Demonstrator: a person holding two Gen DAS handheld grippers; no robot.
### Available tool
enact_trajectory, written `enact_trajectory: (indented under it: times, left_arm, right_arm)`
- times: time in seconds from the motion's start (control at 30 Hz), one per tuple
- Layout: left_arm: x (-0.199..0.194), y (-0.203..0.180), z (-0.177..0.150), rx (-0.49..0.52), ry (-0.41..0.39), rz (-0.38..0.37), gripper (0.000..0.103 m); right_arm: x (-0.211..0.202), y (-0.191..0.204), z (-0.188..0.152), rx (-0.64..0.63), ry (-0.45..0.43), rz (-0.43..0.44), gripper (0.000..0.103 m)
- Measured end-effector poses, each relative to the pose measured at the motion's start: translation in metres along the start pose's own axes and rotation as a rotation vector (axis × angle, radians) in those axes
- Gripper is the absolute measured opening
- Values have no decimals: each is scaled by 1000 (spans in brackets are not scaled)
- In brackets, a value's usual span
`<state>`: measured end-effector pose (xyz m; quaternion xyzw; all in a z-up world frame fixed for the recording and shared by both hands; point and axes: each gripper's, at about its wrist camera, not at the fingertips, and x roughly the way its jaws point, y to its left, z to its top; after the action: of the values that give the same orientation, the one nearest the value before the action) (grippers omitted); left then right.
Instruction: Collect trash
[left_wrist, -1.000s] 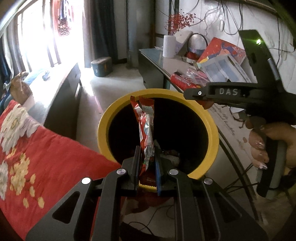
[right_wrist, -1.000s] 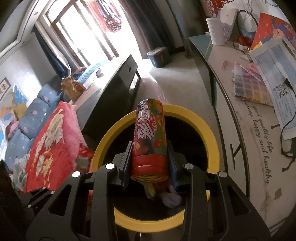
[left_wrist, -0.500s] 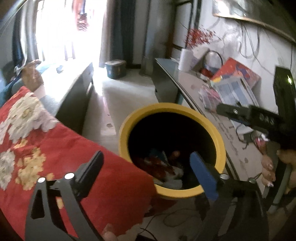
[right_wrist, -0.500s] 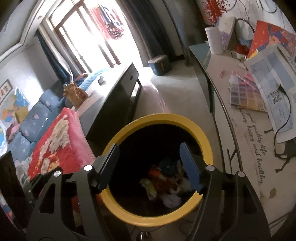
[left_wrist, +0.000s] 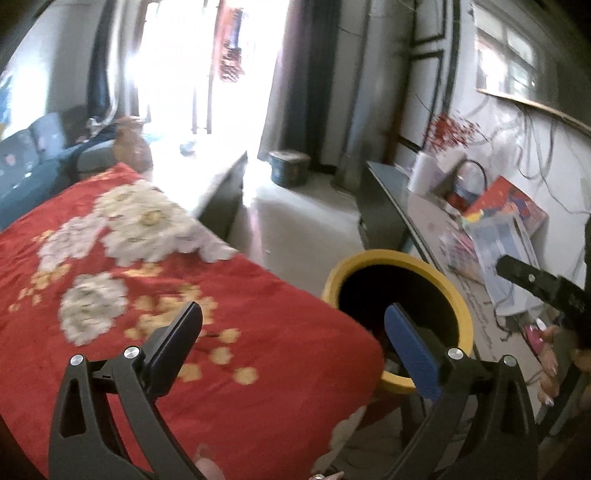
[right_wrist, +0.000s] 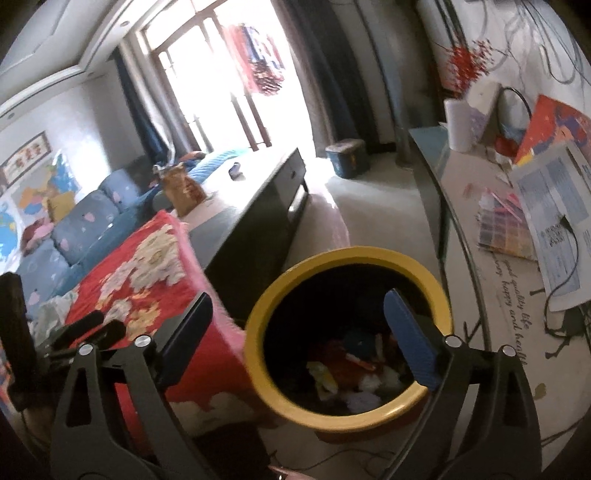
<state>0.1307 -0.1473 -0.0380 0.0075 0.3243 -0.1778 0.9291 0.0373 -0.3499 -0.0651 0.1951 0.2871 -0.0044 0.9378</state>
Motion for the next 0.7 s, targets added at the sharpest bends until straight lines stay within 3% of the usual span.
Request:
enact_trajectory:
  times: [0.37, 0.7]
  left_arm:
    - [-56, 33, -26, -34, -97, 147, 96]
    - [-90, 45, -47, -39, -181, 175, 96]
  right_arm:
    - [-26, 74, -36, -220, -197, -56, 92]
    - [-55, 102, -63, -282, -385, -63, 92]
